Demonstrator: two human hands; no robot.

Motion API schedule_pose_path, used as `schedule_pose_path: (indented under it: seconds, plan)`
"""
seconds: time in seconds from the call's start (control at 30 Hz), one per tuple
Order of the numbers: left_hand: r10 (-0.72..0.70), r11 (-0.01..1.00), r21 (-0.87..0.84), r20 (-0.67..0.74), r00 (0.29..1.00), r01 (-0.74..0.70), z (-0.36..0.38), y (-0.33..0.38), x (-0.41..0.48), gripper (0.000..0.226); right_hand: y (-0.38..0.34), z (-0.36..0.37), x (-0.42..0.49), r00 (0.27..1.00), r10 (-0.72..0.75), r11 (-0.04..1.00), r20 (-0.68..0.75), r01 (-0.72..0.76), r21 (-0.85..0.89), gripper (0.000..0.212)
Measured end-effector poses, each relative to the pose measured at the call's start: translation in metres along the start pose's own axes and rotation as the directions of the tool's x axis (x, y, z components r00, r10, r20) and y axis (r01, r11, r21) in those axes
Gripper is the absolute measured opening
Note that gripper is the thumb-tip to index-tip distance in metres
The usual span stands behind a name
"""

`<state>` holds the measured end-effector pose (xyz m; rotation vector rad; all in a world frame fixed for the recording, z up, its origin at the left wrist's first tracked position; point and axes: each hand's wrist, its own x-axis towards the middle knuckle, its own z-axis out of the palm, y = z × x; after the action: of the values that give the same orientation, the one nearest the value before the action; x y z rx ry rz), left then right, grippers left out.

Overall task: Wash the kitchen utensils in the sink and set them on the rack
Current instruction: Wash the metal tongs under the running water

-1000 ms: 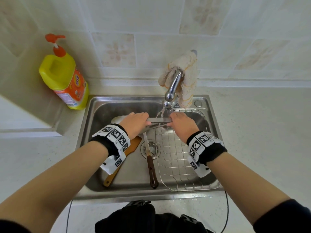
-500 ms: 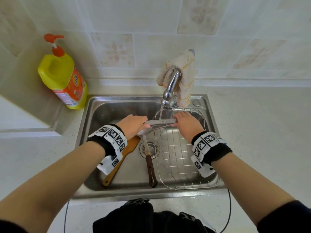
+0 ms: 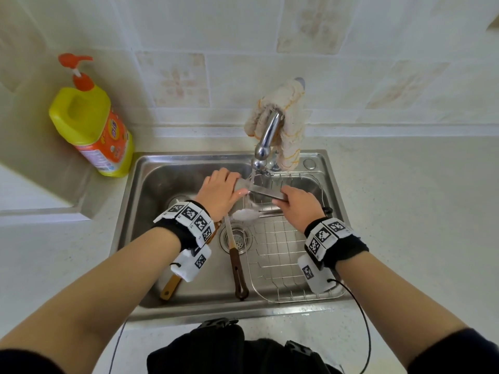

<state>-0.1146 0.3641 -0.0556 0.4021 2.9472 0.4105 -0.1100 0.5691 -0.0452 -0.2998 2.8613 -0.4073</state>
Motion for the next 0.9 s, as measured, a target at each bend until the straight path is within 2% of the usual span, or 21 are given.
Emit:
schedule_pose_path:
  seconds: [0.07, 0.17, 0.33, 0.4, 0.53, 0.6, 0.7, 0.9]
  plan:
    - [-0.028, 1.000, -0.011, 0.028, 0.999, 0.028, 0.002, 0.009, -0.003, 0.056, -0.002, 0.001, 0.001, 0.999, 0.033, 0.999, 0.001, -0.033, 0.025, 0.021]
    - [0.005, 0.984, 0.176, 0.083, 0.997, -0.020, 0.003, 0.022, -0.005, 0.061, -0.009, 0.002, 0.002, 0.998, 0.056, 0.994, 0.033, -0.059, 0.094, 0.022]
    - [-0.056, 0.967, 0.253, 0.070, 0.996, 0.036, -0.006, -0.004, -0.011, 0.062, -0.021, 0.002, 0.005, 0.998, 0.048, 0.991, 0.038, -0.053, 0.125, 0.022]
    - [-0.039, 0.970, 0.240, 0.073, 0.997, 0.021, -0.006, -0.008, -0.015, 0.063, -0.025, 0.004, 0.006, 0.997, 0.048, 0.990, 0.057, -0.055, 0.128, 0.024]
    - [0.132, 0.963, 0.223, 0.087, 0.987, -0.149, -0.005, 0.003, -0.018, 0.067, -0.032, 0.005, 0.008, 0.997, 0.022, 0.985, 0.075, -0.034, 0.169, 0.026]
    - [0.088, 0.978, 0.183, 0.084, 0.993, -0.102, -0.007, -0.007, -0.018, 0.064, -0.031, 0.004, 0.008, 0.996, 0.002, 0.988, 0.085, -0.015, 0.154, 0.024]
    - [-0.063, 0.995, 0.085, 0.063, 0.996, 0.057, -0.010, -0.025, -0.021, 0.058, -0.028, 0.003, 0.010, 0.995, 0.008, 0.987, 0.095, -0.023, 0.156, 0.023]
    - [0.107, 0.992, 0.061, 0.073, 0.992, -0.112, -0.007, 0.005, -0.020, 0.055, -0.031, 0.004, 0.007, 0.997, -0.021, 0.984, 0.077, 0.007, 0.177, 0.021]
